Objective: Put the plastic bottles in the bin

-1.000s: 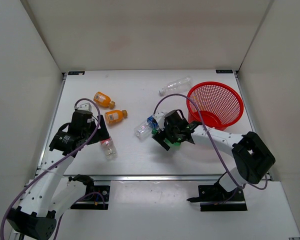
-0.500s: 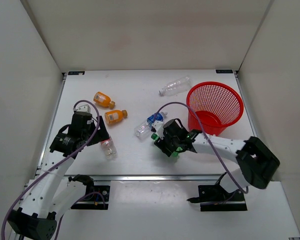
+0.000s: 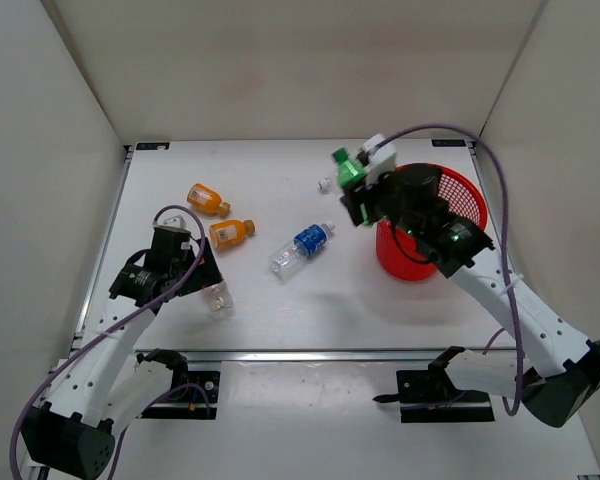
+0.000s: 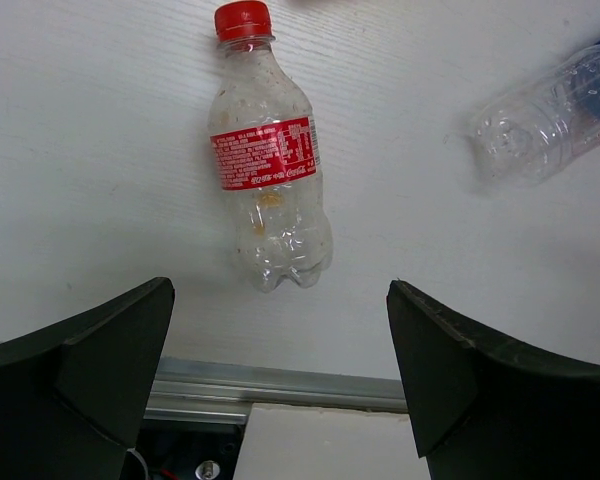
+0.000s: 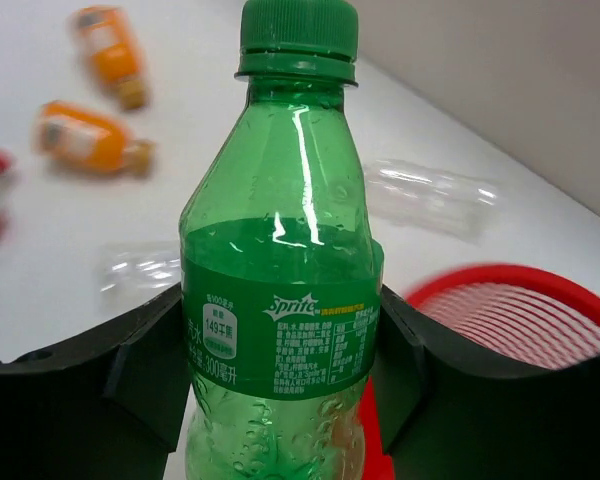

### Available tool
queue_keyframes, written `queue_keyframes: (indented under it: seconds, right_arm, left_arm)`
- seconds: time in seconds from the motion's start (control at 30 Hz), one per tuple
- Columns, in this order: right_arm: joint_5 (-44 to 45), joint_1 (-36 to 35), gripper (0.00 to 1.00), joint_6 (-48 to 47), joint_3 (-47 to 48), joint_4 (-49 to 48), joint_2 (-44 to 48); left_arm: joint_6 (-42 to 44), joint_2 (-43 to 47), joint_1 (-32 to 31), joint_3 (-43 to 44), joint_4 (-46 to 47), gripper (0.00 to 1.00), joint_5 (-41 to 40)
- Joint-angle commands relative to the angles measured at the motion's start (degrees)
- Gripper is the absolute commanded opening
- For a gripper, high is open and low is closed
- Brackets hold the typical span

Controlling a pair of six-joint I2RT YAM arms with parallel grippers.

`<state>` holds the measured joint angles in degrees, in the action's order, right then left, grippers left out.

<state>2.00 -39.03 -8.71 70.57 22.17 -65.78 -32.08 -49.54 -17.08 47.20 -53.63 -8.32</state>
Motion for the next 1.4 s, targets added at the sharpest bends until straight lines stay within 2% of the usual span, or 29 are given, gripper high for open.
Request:
queue_keyframes:
  seconds: [0.0, 0.17, 0.23, 0.3, 0.4, 0.43, 0.5, 0.6, 0.77, 0.97, 1.07, 1.23, 1.37]
  right_arm:
    - [5.6, 10.5, 0.39, 1.9, 1.4, 2.3, 0.0]
    - [5.5, 19.9, 0.4, 7.4, -4.8, 2.3, 1.7]
    - [4.9, 24.1, 0.46, 8.5, -6.8, 2.9, 2.3]
    - [0.4, 27.1, 0.51, 8.4, -6.7, 4.7, 2.0]
    - [-0.4, 28.9, 0.7, 8.4, -6.1, 5.2, 3.2]
    - [0.2, 28.7, 0.86, 8.7, -5.4, 5.7, 3.7]
    - [4.0, 28.1, 0.99, 7.8, -3.5, 7.5, 4.2]
    - [9.4, 29.1, 1.0, 8.5, 1.7, 13.0, 3.1]
    - [15.1, 38.6, 1.0, 14.4, 8.1, 23.2, 3.6]
    - [11.9, 59.8, 0.99, 15.3, 1.3, 24.8, 11.6]
    - [13.9, 62.4, 1.0, 15.8, -1.4, 26.3, 13.0]
    - [6.7, 66.3, 0.99, 17.1, -3.6, 27.1, 13.6]
    - [7.7, 67.6, 0.99, 18.4, -5.4, 27.0, 15.7]
  left_arm:
    - [-1.1, 2.1, 0.2, -1.1, 1.1, 0.99, 0.9]
    - [-1.1, 3.0, 0.5, -0.9, -0.1, 0.99, -0.2]
    - [-1.2, 2.8, 0.5, -1.2, 0.4, 0.99, -0.1]
    - [-1.1, 2.6, 0.6, -2.4, 1.9, 0.99, 1.8]
    - [-2.2, 2.2, -0.6, -4.0, 3.9, 0.98, 2.9]
    - [-2.6, 2.3, -0.6, -3.9, 3.8, 0.99, 2.7]
    - [-3.0, 2.5, -0.9, -5.0, 4.3, 0.98, 2.8]
    - [-3.1, 2.0, -0.1, -6.1, 4.7, 0.98, 2.8]
    - [-4.4, 1.3, -0.5, -8.2, 6.1, 0.99, 2.8]
    - [-5.9, -1.5, -0.5, -10.1, 10.1, 0.99, 0.8]
    - [-6.7, -3.3, 0.3, -11.7, 13.9, 0.99, 1.7]
    - [-7.8, -7.7, 1.5, -12.3, 18.8, 0.98, 0.8]
    - [-8.4, -11.0, 1.8, -12.8, 22.2, 0.98, -2.1]
